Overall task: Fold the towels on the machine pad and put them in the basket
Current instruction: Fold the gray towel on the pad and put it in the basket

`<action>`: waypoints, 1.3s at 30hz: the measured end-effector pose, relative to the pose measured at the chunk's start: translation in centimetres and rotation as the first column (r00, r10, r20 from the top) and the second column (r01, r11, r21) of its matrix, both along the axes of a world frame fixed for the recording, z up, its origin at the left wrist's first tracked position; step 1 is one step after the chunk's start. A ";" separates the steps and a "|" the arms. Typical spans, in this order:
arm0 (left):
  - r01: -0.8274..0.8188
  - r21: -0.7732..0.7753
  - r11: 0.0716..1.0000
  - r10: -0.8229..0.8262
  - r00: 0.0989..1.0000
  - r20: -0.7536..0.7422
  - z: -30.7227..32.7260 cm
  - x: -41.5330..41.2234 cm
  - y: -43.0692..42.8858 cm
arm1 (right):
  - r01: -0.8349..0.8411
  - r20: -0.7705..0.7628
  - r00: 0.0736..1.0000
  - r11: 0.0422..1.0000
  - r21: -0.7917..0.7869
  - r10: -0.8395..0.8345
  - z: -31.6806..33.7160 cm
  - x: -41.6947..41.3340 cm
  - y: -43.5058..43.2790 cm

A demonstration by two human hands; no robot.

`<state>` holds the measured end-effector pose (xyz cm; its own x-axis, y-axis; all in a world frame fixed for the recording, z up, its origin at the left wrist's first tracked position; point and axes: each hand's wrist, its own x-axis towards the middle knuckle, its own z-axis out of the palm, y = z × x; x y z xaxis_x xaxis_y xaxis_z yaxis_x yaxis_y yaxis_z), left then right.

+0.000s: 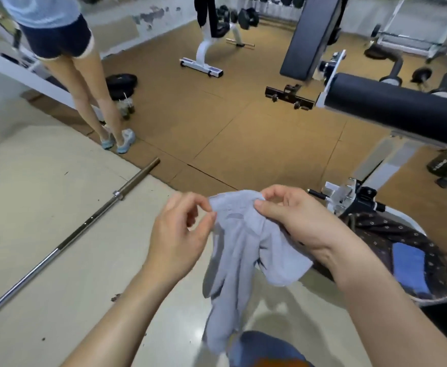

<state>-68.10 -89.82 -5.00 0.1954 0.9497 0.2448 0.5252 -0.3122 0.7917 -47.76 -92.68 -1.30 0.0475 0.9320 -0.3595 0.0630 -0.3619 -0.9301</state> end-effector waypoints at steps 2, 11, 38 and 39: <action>0.193 -0.274 0.942 -0.125 0.961 0.246 -0.2 1.4 -0.5 | 0.071 -0.062 0.996 0.997 -0.007 -0.071 -0.1 -1.5 3.7; 0.140 -0.314 0.939 -0.077 0.976 0.205 -3.5 5.7 15.5 | 0.286 -0.780 0.533 0.937 -0.201 -0.329 0.8 -1.3 21.3; 0.610 -0.257 0.750 -0.598 0.791 0.130 5.5 21.4 76.3 | 0.162 0.288 0.938 0.979 0.123 -0.191 5.0 11.5 68.4; 0.612 -0.253 0.749 -0.595 0.790 0.149 5.4 22.2 77.6 | 0.158 0.269 0.947 0.984 0.083 -0.174 5.4 12.5 69.3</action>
<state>-45.92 -12.19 0.40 0.7454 0.6662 0.0224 0.2548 -0.3158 0.9139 -35.23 -23.34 4.09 0.2923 0.9217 -0.2549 0.2625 -0.3336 -0.9054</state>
